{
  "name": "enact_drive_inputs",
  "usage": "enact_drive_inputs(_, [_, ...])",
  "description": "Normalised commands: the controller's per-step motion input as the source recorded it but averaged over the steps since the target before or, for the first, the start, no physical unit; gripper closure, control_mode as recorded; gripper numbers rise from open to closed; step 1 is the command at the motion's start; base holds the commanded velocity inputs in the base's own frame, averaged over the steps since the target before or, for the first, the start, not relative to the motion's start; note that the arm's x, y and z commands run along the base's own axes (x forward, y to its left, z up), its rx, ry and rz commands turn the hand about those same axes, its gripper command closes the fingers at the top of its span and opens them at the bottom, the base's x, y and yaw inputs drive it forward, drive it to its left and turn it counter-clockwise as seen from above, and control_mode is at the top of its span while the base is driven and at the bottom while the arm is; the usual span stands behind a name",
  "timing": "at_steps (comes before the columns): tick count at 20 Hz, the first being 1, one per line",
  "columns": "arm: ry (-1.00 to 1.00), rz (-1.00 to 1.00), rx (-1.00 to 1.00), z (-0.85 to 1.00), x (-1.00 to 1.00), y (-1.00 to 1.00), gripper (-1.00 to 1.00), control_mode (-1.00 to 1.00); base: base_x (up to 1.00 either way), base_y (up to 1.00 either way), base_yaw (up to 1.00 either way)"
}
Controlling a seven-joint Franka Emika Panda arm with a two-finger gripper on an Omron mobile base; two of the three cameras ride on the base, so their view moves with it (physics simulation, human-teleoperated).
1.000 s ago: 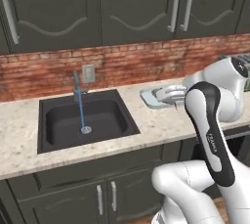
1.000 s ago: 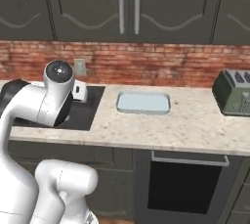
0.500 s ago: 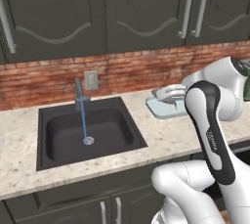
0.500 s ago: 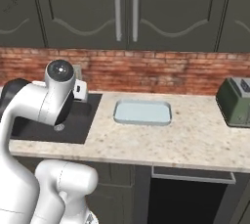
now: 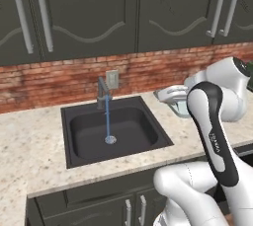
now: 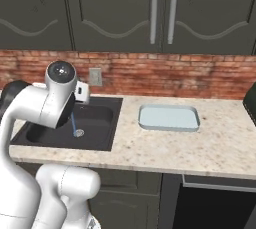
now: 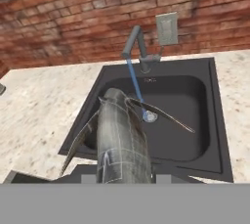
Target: Take the fish out of the fridge, briefly rinse it in the sink, and place it on the tray next to the sink.
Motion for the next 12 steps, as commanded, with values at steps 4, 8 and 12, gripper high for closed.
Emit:
enact_drive_inputs(4, [0.0, 0.0, 0.0, 0.0, 0.0, 0.0, 1.0, 1.0, -0.07, 0.12, 0.0])
enact_drive_inputs(8, [0.01, 0.04, 0.02, 0.0, 0.17, -0.22, 1.0, -1.0, 0.0, -0.01, 0.0])
enact_drive_inputs(12, [0.13, 0.13, 0.06, -0.04, 0.41, -0.41, 1.0, -1.0, 0.0, 0.0, 0.0])
